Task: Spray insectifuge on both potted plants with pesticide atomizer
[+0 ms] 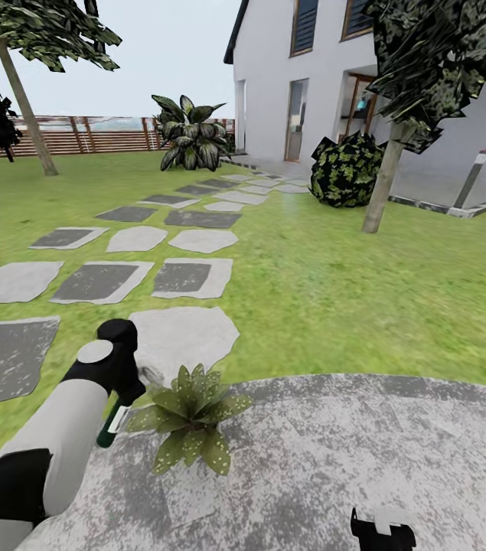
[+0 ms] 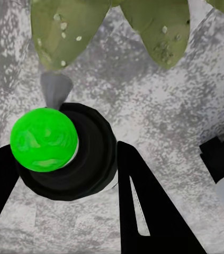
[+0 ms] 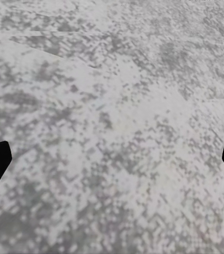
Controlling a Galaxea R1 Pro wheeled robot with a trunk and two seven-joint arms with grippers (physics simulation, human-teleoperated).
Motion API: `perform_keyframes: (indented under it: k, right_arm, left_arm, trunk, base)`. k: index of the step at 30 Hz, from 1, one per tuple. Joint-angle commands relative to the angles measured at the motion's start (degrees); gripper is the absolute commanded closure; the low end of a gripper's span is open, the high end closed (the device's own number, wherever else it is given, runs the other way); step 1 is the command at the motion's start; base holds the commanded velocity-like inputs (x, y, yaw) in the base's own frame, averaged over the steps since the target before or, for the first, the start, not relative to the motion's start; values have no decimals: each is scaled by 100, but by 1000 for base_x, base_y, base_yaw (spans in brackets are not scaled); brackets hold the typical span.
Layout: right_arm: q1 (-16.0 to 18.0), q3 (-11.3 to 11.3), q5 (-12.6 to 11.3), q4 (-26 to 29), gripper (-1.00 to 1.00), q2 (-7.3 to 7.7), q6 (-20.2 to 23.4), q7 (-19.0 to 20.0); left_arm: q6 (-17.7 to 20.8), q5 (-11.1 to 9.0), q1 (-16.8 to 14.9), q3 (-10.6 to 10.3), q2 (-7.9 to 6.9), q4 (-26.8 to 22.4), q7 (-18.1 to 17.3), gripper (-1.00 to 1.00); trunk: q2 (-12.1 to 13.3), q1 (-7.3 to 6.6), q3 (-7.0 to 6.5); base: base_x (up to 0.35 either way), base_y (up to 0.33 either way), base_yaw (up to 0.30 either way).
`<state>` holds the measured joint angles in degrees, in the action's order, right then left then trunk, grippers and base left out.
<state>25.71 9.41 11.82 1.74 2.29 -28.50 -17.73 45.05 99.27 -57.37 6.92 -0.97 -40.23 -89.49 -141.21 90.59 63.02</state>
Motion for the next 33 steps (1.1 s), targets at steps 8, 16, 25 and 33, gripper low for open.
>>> perform_keyframes:
  k: [8, 16, 25, 33]
  right_arm:
    - [4, 43, 57, 10, -100, 0, -15, -20]
    - [4, 43, 57, 11, -100, -9, -15, -20]
    - [4, 43, 57, 11, -100, -9, -15, -20]
    - [4, 43, 57, 11, -100, -9, -15, -20]
  left_arm:
    - [129, 40, -37, 88, 42, 129, -51, 100]
    - [136, 34, -26, 90, 44, 129, -51, 100]
    - [198, 34, 4, 84, 83, 129, -51, 100]
    - [415, 28, 32, 52, 78, 133, -51, 100]
  trunk:
    - [-2, -1, 5]
    - [-2, -1, 5]
    - [-2, -1, 5]
    - [-2, -1, 5]
  base:
    - [0, -88, 0]
    - [-56, -268, 212]
    - [86, -263, 209]
    - [54, -79, 110]
